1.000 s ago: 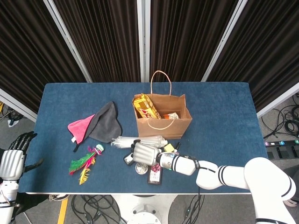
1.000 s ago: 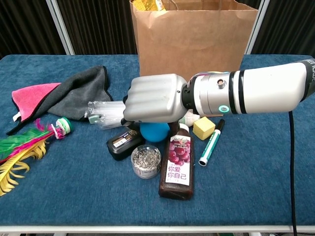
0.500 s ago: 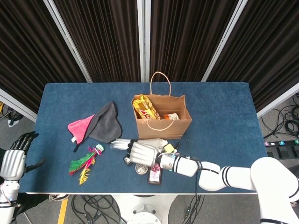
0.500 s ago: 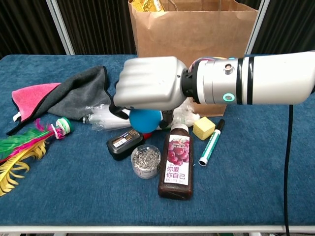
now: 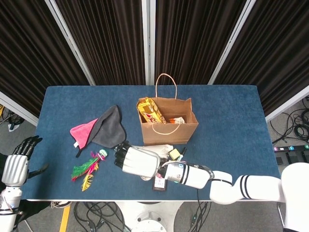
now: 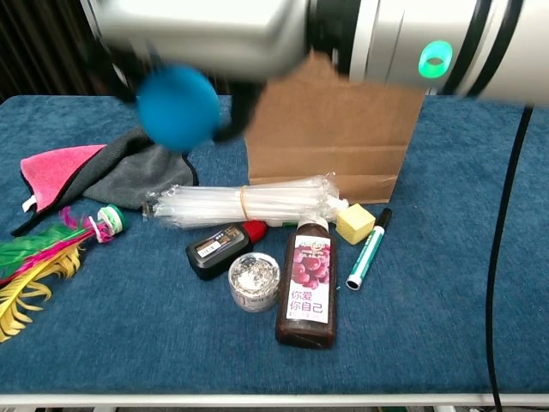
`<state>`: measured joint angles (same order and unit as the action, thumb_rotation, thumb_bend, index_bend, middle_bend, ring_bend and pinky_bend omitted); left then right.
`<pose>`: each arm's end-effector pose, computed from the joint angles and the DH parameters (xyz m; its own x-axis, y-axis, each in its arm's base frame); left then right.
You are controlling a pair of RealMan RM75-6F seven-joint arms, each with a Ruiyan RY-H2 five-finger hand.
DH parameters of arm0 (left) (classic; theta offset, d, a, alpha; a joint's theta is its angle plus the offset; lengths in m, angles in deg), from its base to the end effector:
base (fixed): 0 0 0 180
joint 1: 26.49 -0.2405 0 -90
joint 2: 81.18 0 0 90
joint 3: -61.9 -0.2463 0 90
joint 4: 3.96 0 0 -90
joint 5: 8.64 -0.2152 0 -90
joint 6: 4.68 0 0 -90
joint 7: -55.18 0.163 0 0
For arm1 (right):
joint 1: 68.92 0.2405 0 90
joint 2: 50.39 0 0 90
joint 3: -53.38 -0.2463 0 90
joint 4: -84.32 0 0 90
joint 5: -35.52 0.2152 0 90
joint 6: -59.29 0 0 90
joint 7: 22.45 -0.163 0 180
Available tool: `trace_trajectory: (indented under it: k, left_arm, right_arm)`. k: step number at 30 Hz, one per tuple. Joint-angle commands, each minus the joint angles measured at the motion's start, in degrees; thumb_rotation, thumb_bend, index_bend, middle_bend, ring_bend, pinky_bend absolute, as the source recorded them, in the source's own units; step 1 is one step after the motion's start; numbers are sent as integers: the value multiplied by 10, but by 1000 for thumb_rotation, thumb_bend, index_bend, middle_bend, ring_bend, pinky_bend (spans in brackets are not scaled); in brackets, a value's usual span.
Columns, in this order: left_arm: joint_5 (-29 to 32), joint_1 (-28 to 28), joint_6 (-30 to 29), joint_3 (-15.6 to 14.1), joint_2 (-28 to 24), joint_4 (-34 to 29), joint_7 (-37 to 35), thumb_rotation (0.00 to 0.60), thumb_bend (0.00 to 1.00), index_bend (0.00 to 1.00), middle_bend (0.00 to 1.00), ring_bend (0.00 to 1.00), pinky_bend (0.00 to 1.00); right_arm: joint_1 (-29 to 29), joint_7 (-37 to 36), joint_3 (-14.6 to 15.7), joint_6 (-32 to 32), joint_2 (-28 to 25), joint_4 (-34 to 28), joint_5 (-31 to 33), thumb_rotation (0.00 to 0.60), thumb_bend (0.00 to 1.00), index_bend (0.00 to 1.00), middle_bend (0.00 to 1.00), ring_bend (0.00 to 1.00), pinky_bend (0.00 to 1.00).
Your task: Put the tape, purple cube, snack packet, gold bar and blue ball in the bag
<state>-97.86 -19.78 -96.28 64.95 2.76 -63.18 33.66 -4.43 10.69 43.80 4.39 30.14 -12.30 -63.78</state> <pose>-0.3494 0.2146 0.1081 0.2524 -0.1137 0.9609 0.9591 -0.1018 -0.2640 0.0627 -0.2875 -0.0028 0.5153 0.4848 0.7067 0.0241 -0.8325 0.5535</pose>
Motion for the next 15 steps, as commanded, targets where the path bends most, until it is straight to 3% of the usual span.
trace_trajectory:
  k: [1, 9, 15]
  left_arm:
    - [-1, 1, 0, -1, -1, -3, 3, 600, 225, 223, 256, 158, 250]
    - [-7, 6, 3, -4, -2, -10, 11, 600, 225, 223, 256, 158, 251]
    - [-10, 10, 6, -5, -1, -15, 12, 600, 225, 223, 256, 158, 250]
  right_arm:
    - [-10, 25, -39, -35, -40, -39, -6, 600, 74, 564, 492, 347, 421]
    - [-55, 39, -91, -99, -128, -79, 15, 600, 73, 564, 493, 360, 422]
    - [-115, 27, -85, -132, -183, -80, 51, 600, 73, 564, 494, 360, 423]
